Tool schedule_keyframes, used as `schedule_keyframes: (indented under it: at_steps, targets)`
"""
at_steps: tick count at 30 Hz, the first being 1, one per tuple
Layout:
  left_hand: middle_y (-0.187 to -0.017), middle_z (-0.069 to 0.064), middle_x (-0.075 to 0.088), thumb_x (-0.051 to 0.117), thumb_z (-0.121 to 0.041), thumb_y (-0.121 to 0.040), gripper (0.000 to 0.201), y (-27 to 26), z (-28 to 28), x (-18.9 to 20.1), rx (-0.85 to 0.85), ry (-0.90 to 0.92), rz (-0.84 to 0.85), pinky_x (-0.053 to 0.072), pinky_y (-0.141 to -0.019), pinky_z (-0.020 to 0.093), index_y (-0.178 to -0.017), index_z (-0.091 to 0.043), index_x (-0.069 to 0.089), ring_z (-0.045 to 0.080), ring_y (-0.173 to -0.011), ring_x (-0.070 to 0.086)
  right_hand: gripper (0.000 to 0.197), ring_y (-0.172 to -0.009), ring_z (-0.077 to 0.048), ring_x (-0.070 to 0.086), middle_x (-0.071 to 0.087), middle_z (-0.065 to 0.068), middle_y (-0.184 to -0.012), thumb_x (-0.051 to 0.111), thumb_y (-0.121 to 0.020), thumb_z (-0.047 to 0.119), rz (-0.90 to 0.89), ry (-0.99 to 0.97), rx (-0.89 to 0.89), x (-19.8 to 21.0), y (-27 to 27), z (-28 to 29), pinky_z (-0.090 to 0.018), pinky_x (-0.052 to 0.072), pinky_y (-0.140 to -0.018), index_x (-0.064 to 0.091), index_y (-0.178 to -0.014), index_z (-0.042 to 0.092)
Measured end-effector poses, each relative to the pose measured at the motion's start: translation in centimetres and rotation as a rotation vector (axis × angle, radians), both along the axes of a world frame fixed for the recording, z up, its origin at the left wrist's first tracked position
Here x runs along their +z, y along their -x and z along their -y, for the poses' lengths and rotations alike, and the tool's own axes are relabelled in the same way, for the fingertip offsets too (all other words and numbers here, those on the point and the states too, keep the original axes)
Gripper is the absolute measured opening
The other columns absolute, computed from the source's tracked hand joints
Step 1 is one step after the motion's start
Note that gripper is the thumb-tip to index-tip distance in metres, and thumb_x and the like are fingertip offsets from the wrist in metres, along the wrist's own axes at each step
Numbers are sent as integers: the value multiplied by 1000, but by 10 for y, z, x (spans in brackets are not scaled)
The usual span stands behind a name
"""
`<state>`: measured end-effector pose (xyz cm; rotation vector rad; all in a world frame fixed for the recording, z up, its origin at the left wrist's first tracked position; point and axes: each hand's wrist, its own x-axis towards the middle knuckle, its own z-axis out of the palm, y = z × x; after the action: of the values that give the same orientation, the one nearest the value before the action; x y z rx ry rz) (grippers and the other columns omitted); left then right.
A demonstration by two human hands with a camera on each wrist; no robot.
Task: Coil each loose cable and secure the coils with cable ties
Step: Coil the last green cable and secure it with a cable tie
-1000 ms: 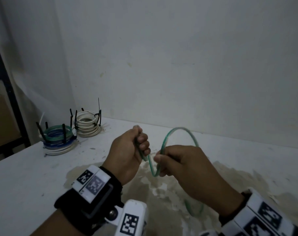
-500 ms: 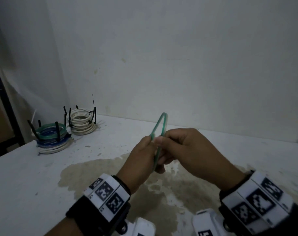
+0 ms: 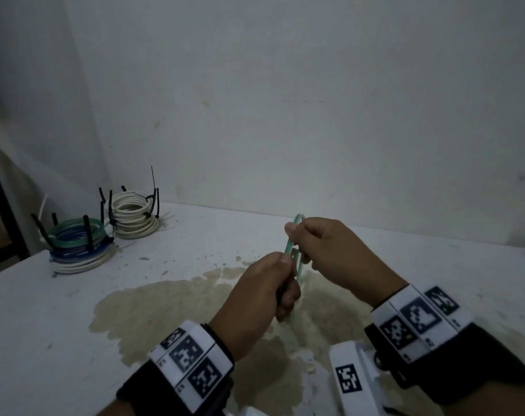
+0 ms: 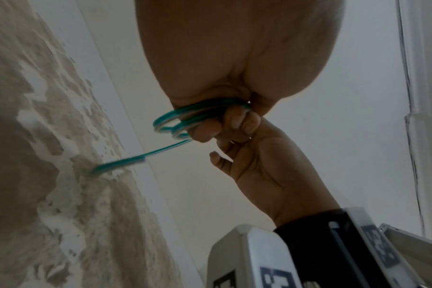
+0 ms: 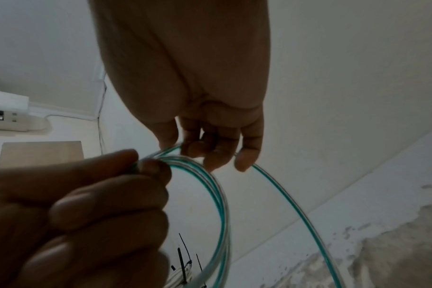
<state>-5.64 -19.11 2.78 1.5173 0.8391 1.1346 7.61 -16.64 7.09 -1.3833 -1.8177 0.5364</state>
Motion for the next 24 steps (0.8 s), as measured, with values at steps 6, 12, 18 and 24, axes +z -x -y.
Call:
schedule_keyframes:
  at_steps: [6,12,18,24]
  targets:
    - [-67,-3,52,30,-25,-103,38,-8,-5,-2,156,-151,-32,40,-65,20,-78,-7,51,7,-63,49,57,-66,-13,64,69,-2,-66,39,-95,50,-82,96,22,-11,2,18,-26,46,-69,65,-60,13]
    - [-101,-23,67,37,-21,-101,27,-26,-1,3,99,-164,-34,44,-82,7,-104,-40,57,-8,-99,60,26,-95,-16,67,73,0,-97,56,-89,35,-659,231,88,-23,-4,19,-33,49,-87,74,-94,16]
    - [-100,-16,62,54,-29,-93,12,-24,-5,-3,251,-390,-350,43,-82,13,-100,-32,63,-5,-95,55,33,-92,-21,68,74,-8,-91,50,-92,18,-844,186,129,-25,-31,19,-35,49,-86,77,-72,13]
    - [-117,-15,54,54,-16,-94,31,-20,-30,2,415,-448,-290,40,-88,16,-119,-33,52,-3,-107,51,28,-53,-21,57,64,-15,-77,47,-84,21,-1090,385,336,-19,-61,34,-35,55,-58,66,-77,1]
